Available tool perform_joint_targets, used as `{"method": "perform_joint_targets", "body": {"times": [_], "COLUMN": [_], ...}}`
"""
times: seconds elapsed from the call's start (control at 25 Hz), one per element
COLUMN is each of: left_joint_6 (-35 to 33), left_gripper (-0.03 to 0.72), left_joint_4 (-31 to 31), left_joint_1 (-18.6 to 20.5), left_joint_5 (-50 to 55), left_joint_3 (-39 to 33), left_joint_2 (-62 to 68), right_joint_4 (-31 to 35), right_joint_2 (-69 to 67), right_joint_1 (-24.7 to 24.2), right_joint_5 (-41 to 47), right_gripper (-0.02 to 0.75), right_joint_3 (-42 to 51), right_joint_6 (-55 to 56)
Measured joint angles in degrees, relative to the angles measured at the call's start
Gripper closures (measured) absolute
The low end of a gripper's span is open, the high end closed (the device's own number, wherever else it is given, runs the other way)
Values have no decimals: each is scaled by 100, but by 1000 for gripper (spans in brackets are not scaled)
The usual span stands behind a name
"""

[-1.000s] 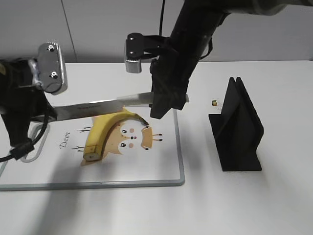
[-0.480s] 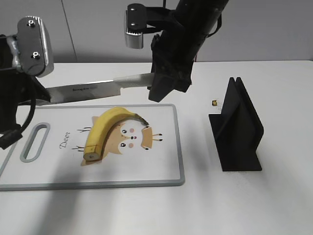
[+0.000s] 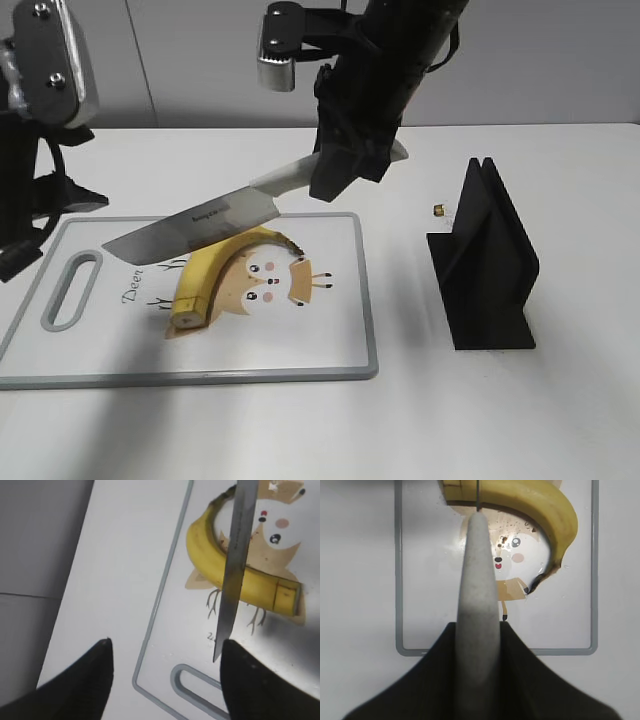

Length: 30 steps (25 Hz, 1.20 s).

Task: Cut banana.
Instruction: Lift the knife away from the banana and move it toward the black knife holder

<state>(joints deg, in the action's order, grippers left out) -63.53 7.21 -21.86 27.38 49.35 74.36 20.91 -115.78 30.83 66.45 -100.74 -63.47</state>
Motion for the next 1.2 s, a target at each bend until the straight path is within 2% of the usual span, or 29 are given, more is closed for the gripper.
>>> {"method": "perform_joint_targets", "body": {"times": [0.16, 0.32, 0.52, 0.64, 0.84, 1.04, 1.2], "left_joint_6": [611, 2110, 4145, 5052, 5605, 5783, 5794], "left_gripper": [38, 40, 54, 59, 75, 92, 100], "left_joint_4": [0, -146, -854, -1122, -1182, -1069, -826], "left_joint_1": [139, 607, 1375, 1722, 2055, 2137, 2137], "left_joint_5": [-59, 260, 1560, 2454, 3957, 4215, 4220], "left_joint_3": [35, 463, 1448, 1972, 2337, 2322, 2094], "left_joint_2": [-331, -492, -492, -497, -524, -638, -1160], "right_joint_4": [-5, -5, -92, -131, -287, -385, -360], "right_joint_2": [0, 0, 16, 65, 280, 656, 1160], "right_joint_1": [0, 0, 0, 0, 0, 0, 0], "right_joint_5": [99, 276, 309, 316, 339, 353, 353], "right_gripper": [572, 572, 572, 572, 572, 572, 572], "right_joint_3": [-212, -598, -995, -1061, -1061, -1001, -529], "right_joint_6": [274, 861, 2020, 2653, 3435, 4316, 4702]}}
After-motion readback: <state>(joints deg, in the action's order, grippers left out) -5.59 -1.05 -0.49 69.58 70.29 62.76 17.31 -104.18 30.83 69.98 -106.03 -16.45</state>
